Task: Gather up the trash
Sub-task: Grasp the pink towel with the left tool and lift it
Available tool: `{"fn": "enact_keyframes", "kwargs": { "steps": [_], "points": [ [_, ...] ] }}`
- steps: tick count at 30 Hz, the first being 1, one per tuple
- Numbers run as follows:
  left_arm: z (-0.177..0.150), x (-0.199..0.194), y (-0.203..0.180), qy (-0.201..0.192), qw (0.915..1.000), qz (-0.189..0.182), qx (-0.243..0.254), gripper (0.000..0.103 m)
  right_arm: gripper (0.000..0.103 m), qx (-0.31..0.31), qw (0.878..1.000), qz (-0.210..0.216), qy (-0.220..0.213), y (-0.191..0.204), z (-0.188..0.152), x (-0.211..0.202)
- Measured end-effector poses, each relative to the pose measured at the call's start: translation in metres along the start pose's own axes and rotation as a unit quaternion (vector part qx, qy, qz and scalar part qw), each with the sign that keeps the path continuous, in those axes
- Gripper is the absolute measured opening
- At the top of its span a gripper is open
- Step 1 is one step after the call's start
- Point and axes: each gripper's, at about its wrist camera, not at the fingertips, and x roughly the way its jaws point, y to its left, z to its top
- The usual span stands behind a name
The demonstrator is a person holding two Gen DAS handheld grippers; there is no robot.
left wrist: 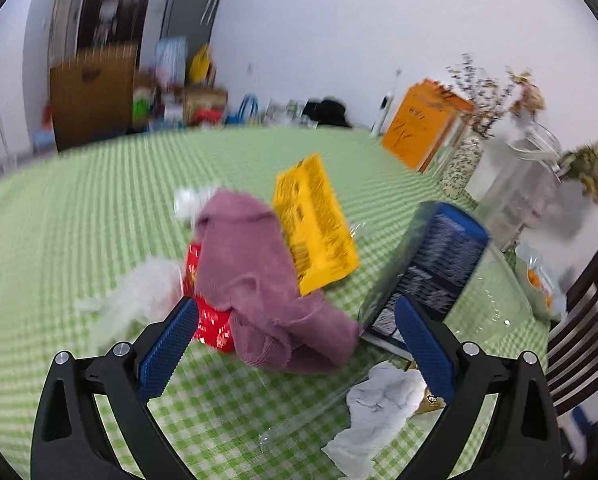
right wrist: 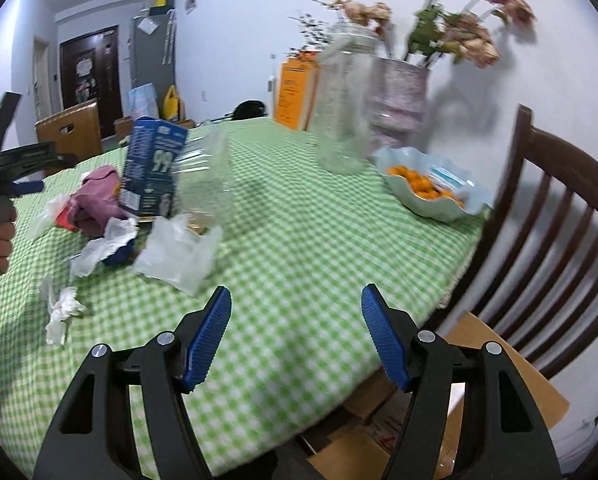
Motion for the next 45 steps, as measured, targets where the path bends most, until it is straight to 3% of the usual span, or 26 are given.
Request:
{"fn": "enact_keyframes", "kwargs": {
  "steps": [3, 7, 9, 11, 12, 13, 15, 18, 22, 29, 34, 39, 41, 45],
  "points": [
    [-0.002, 0.020, 0.008, 0.020, 0.9996, 0.011, -0.016, 0.093, 0.065, -0.016, 1.000, 0.008, -0.001, 0.017, 0.006, 0.003],
    [-0.005, 0.046, 0.004, 0.037, 0.9988, 0.033, -0.001, 0.081, 0.065, -0.035, 0.999, 0.019, 0.003, 0.039, 0.013, 0.010],
    [-0.007, 0.056, 0.001, 0.049, 0.9983, 0.033, 0.002, 0.066, 0.065, -0.043, 0.999, 0.026, 0.005, 0.049, 0.015, 0.012],
    [-0.008, 0.062, 0.002, 0.057, 0.9981, 0.025, -0.004, 0.024, 0.065, -0.053, 0.998, 0.030, 0.008, 0.059, 0.016, 0.014],
    [-0.009, 0.065, 0.000, 0.065, 0.9978, 0.014, 0.003, 0.015, 0.065, -0.057, 0.998, 0.033, 0.010, 0.063, 0.016, 0.016],
    [-0.010, 0.067, -0.001, 0.069, 0.9975, 0.010, 0.015, 0.013, 0.065, -0.061, 0.997, 0.035, 0.014, 0.069, 0.017, 0.018],
    [-0.008, 0.059, 0.000, 0.059, 0.9980, -0.001, 0.023, 0.011, 0.065, -0.065, 0.997, 0.041, 0.017, 0.077, 0.017, 0.020],
    [0.008, 0.034, 0.013, 0.032, 0.9986, -0.042, -0.009, 0.011, 0.065, -0.072, 0.995, 0.059, 0.021, 0.094, 0.019, 0.027],
    [0.034, -0.029, 0.034, -0.047, 0.9935, -0.098, -0.034, 0.011, 0.065, -0.093, 0.991, 0.088, 0.031, 0.125, 0.022, 0.042],
    [0.054, -0.094, 0.058, -0.121, 0.9827, -0.129, -0.055, 0.011, 0.065, -0.117, 0.988, 0.102, 0.016, 0.151, 0.054, 0.062],
    [0.062, -0.125, 0.072, -0.154, 0.9742, -0.147, -0.075, 0.010, 0.065, -0.114, 0.988, 0.109, -0.010, 0.159, 0.096, 0.068],
    [0.068, -0.139, 0.098, -0.169, 0.9679, -0.159, -0.096, 0.011, 0.065, -0.117, 0.981, 0.151, -0.018, 0.186, 0.125, 0.071],
    [0.070, -0.139, 0.111, -0.172, 0.9663, -0.156, -0.112, 0.011, 0.065, -0.141, 0.976, 0.167, -0.013, 0.209, 0.131, 0.077],
    [0.071, -0.131, 0.135, -0.159, 0.9661, -0.151, -0.137, 0.011, 0.065, -0.175, 0.972, 0.156, 0.024, 0.239, 0.153, 0.116]
  ]
}}
